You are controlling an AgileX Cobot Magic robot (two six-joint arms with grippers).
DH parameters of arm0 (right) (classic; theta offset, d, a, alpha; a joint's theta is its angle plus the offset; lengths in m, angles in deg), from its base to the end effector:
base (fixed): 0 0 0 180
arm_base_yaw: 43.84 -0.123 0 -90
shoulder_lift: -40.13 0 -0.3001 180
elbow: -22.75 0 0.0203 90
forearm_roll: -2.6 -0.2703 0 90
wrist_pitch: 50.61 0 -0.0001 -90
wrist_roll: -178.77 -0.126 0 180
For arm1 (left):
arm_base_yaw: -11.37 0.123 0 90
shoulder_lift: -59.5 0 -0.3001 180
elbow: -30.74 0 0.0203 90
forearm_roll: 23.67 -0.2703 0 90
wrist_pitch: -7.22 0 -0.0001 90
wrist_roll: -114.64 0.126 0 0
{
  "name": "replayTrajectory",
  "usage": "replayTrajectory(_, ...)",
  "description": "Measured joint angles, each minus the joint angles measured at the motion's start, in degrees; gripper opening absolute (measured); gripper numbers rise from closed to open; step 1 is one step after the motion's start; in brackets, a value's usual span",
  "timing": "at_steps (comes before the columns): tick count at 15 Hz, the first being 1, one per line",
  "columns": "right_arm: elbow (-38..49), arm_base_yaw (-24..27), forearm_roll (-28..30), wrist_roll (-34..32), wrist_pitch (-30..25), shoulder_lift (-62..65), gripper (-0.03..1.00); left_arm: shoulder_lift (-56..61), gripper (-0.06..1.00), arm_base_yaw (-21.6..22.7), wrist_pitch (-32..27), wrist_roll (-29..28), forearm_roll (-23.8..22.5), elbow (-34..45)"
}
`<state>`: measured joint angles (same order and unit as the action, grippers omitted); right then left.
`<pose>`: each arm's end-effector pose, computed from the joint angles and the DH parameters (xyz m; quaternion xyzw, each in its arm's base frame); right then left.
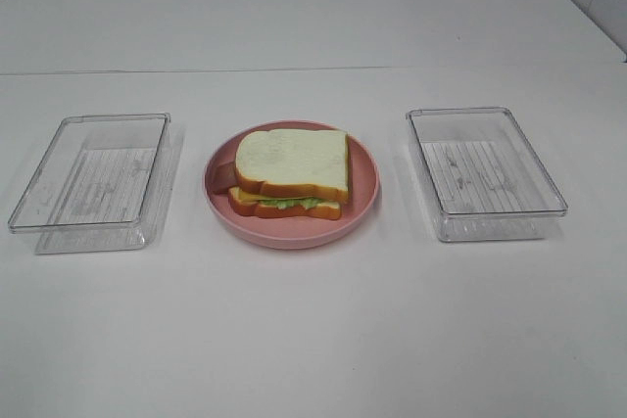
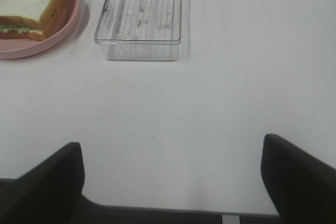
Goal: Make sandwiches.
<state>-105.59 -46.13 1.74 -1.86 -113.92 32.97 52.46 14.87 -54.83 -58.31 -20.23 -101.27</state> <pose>0.0295 0.0029 0.2506 -0.0130 0.8750 0.0198 0.4835 0.0244 -0.0052 0.2741 0.0282 0.8522 0.0181 0.5222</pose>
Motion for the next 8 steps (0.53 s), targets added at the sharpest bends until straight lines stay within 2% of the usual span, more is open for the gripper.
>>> replayTrajectory(8,0.0,0.0,0.0,0.0,0.0,0.0,0.88,0.0,0.88,0.0,0.06,0.0,0.0,0.0)
